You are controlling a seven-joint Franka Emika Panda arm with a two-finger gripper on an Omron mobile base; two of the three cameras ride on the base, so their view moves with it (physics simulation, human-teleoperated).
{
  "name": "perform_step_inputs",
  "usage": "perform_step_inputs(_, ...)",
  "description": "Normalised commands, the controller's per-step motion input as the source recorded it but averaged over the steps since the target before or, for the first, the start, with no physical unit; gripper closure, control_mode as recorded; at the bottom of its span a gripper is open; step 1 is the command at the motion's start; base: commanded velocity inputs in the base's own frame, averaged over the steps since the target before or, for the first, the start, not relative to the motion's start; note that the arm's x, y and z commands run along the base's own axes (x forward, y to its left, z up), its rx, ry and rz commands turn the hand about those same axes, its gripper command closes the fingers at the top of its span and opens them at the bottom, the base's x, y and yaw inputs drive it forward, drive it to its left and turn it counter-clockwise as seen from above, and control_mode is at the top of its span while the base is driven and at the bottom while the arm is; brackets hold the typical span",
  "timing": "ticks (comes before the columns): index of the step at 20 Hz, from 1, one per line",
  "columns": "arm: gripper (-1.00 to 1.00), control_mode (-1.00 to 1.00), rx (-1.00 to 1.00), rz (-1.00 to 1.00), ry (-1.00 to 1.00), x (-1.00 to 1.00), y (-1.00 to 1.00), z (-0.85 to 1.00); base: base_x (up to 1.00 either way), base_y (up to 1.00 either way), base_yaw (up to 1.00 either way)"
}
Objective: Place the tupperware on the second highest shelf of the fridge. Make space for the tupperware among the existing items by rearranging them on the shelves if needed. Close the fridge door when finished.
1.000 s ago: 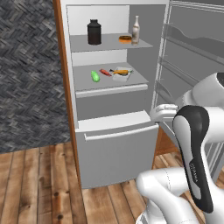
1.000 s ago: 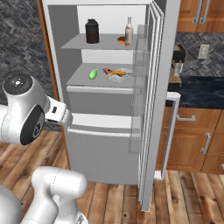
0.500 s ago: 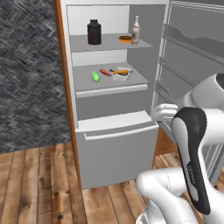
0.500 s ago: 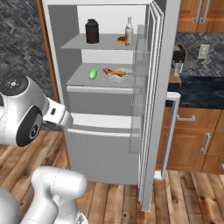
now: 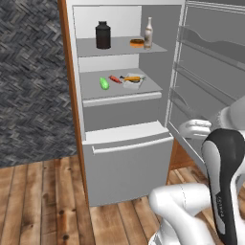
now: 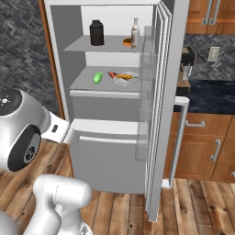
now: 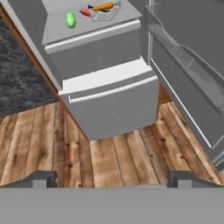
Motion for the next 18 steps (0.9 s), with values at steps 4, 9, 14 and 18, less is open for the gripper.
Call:
perform_step_inputs(4,-1.0,-1.0,0.0,-0.12,-0.12,-0.34,-0.29,0.04,0.0,0.0,0.0)
perform_step_inputs(9,-1.0,-1.0,0.02,-0.09,-0.04,-0.1,-0.62,0.0,0.0,0.0,0.0)
perform_step_inputs(14,-1.0,-1.0,0.01,-0.06,0.0,-0.1,-0.64,0.0,0.0,0.0,0.0)
perform_step_inputs(18,-1.0,-1.0,0.08,-0.01,0.0,-0.01,-0.94,0.0,0.0,0.0,0.0)
